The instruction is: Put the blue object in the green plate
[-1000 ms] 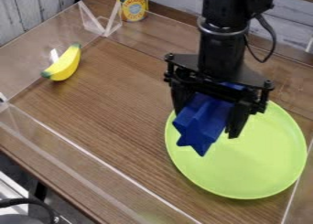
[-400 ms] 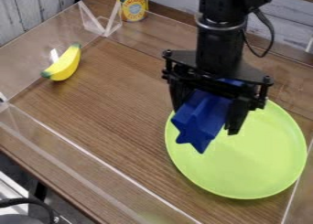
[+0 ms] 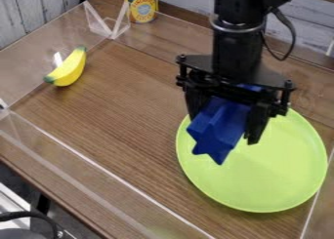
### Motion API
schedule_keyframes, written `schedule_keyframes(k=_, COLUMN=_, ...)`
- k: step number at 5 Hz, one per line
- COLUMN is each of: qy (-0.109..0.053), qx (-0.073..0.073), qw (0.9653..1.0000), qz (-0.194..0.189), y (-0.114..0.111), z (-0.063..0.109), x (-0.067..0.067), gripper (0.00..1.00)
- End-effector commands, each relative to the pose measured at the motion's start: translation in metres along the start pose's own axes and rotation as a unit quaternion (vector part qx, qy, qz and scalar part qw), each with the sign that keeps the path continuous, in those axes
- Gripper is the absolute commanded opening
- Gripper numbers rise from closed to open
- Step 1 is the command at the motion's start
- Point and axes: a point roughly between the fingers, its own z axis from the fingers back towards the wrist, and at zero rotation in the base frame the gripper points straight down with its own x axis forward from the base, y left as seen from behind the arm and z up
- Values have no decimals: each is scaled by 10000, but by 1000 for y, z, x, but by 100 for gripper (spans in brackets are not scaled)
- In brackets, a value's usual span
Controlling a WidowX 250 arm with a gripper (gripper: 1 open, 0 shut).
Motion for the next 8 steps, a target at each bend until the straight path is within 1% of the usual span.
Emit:
schedule_keyframes(k=1, qy=-248, qx=-141, qw=9995, qz=-99, y=-5, z=10, x=0, gripper=0)
schedule_keyframes(k=2, qy=-283, qx=-204, qw=9993, qz=-151, y=-9, z=8, x=-1, gripper=0)
schedule_keyframes(k=3, qy=-312, qx=-250, qw=9990, qz=-189, y=-11, z=6, x=-2, gripper=100)
schedule_keyframes(k=5, qy=-356, qx=-316, qw=9986, qz=-243, y=-15, z=3, x=-4, gripper=100)
schedule_keyframes(k=8, qy=-375, qx=-429, qw=9979, qz=-320, y=-20, z=2, x=-6, gripper=100)
